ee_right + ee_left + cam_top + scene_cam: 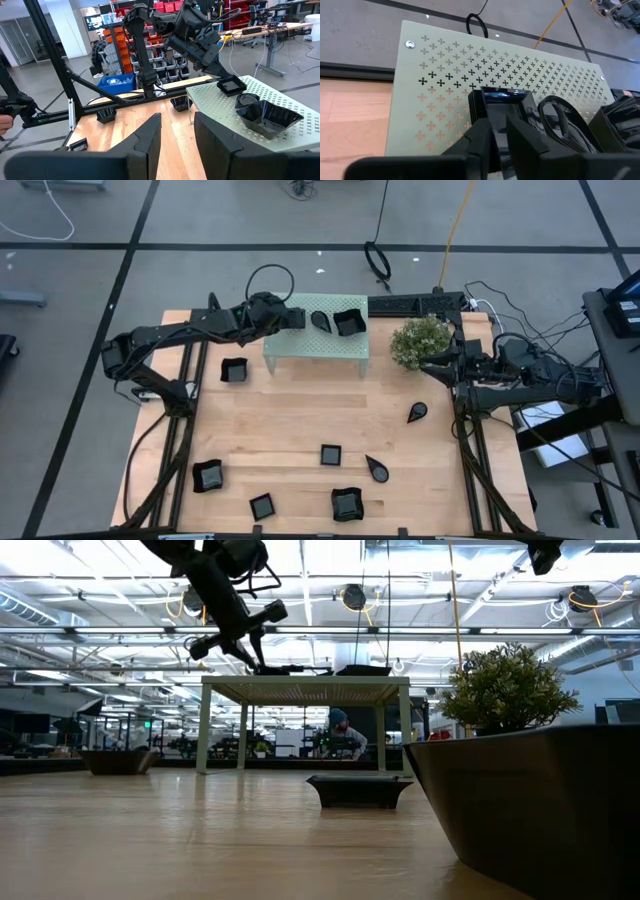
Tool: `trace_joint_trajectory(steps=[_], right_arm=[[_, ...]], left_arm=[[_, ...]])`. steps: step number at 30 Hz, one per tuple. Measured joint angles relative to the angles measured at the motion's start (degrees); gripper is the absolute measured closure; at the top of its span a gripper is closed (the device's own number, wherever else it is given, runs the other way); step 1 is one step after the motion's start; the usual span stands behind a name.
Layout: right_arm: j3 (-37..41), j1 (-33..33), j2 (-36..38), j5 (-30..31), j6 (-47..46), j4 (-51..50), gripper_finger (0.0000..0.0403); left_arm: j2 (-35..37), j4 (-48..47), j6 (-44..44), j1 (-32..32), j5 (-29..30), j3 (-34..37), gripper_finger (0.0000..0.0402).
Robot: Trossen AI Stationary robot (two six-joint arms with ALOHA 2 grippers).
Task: Pick & Place Mini shaped plates
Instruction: Stack the black square plate on top of the other black square plate on the shelf
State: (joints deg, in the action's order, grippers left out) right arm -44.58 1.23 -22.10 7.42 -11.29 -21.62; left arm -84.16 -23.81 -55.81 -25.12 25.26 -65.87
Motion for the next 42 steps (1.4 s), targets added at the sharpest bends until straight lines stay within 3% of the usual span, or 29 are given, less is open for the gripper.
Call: trace_joint_trajectory(steps=[10,19,25,31,37,42], right_arm=[[0.0,0.0,0.0,0.0,0.0,0.0,0.0298],[0.0,0.0,0.0,0.0,0.0,0.0,0.0298],[0.0,0.0,0.0,0.0,0.0,0.0,0.0298],[0.0,0.0,0.0,0.0,0.0,0.0,0.0298],[0.0,0.0,0.0,0.0,0.0,0.0,0.0298],[0.0,0.0,0.0,0.0,0.0,-0.1,0.0298]], left_arm=[[1.7,1.7,2.3,0.0,-1.3,0.0,0.0255],[8.0,-4.6,11.8,2.7,-3.3,0.0,0.0243],[9.4,-16.2,15.7,8.4,-16.6,0.0,0.0243],[8.3,-26.0,6.0,16.2,-29.2,0.0,0.0243],[8.4,-27.6,-6.8,25.8,-30.1,0.0,0.0243],[8.4,-32.2,-0.7,34.1,-27.3,0.0,0.0243]])
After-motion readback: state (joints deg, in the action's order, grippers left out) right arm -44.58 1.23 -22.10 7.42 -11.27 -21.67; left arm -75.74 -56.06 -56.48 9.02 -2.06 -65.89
